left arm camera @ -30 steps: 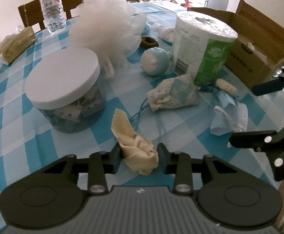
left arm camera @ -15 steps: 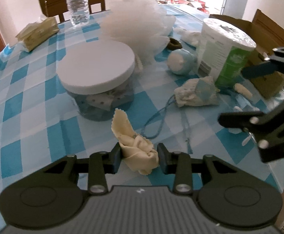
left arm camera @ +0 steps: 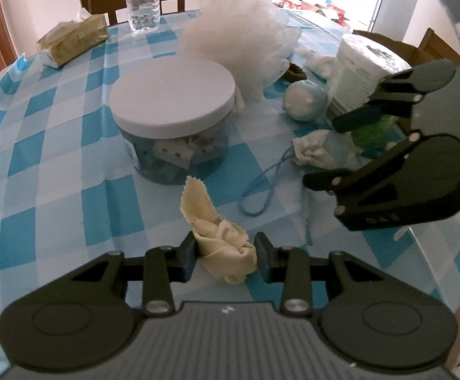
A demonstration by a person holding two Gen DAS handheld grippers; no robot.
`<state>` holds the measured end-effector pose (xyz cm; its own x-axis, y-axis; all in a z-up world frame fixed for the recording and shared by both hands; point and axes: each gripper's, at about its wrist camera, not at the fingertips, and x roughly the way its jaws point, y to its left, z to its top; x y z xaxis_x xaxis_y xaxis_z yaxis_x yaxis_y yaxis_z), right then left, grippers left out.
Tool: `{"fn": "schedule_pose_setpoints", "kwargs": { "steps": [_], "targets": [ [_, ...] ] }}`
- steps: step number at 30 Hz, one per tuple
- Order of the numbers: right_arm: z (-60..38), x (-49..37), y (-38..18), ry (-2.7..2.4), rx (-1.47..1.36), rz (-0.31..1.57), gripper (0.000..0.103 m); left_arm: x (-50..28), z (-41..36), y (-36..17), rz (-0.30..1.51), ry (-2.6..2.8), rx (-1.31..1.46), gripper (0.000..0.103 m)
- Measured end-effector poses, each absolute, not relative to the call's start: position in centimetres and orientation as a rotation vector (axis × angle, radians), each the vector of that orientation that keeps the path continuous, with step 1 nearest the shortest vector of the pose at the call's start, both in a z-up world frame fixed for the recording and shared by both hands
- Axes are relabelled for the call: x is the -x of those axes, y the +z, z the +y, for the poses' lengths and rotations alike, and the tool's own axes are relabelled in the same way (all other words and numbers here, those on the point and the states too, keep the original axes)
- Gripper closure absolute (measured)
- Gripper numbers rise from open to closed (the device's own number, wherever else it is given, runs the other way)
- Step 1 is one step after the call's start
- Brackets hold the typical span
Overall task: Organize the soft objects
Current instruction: 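Close the right tool on the blue floral drawstring pouch, then carry the cloth with the left tool while the right tool carries the pouch into the box, opening both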
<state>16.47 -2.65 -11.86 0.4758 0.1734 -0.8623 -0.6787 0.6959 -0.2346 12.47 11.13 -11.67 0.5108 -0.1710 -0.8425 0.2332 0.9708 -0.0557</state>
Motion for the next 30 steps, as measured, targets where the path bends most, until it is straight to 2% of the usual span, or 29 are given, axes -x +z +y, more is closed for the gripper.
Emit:
{"fn": "schedule_pose_setpoints", "kwargs": {
  "steps": [6,10,14,17,19,22,30],
  "targets": [
    [-2.5,-17.0,-12.2,0.591,0.607,0.956,0.036,-12.3,11.1,-11.8,1.013,-0.252,-0.057,0.066],
    [-2.5,-17.6,-12.1,0.598,0.562,1.017,0.045,-12.3,11.0,-11.8,1.013,-0.255,-0.056,0.066],
    [-2.4,-17.2,-12.0,0.634,0.534,1.043,0.047,-12.3,11.0,-11.8,1.014,-0.257,-0.056,0.066],
    [-2.2,-16.9,-12.1,0.625,0.536,1.030,0.057,-12.3,11.0,-11.8,1.014,-0.258,-0.058,0.066],
    [-2.1,-16.8,-12.0,0.612,0.529,1.026,0.071,-12.3,10.9,-11.8,1.014,-0.260,-0.059,0.066],
    [-2.0,-16.3,-11.7,0.602,0.534,1.008,0.079,-12.3,11.0,-11.8,1.013,-0.262,-0.057,0.066],
    [-2.5,-15.6,-9.5,0.604,0.519,0.966,0.082,-12.1,11.2,-10.9,1.023,-0.288,-0.089,0.072]
  ]
}}
